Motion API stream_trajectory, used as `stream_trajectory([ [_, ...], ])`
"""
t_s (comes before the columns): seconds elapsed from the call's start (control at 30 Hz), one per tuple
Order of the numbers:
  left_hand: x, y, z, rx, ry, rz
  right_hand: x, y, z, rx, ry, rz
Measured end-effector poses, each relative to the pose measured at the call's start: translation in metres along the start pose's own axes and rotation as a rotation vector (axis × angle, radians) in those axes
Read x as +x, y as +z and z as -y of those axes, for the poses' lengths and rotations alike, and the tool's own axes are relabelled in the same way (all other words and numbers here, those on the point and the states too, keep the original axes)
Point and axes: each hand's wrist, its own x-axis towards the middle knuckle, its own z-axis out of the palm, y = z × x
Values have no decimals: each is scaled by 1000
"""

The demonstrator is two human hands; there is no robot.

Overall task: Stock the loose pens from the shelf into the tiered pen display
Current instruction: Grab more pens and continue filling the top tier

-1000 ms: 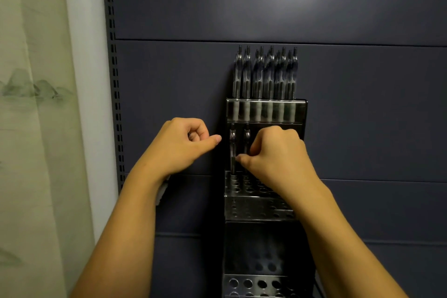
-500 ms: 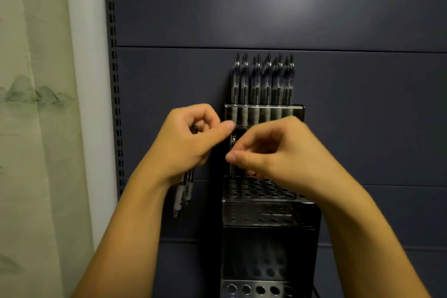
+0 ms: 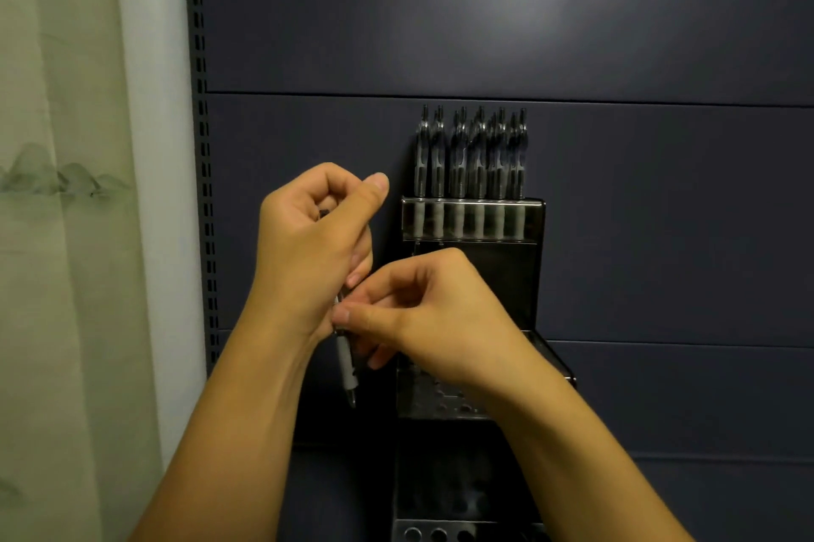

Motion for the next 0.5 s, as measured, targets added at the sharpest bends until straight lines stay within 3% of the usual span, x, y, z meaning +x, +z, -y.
stream_trajectory([
  [0.3, 16, -28, 4, -20, 22, -189, -5, -28, 1, -185, 140, 252],
  [0.5, 25, -50, 21, 66, -30, -208, -7, -49, 3, -71, 65, 134],
])
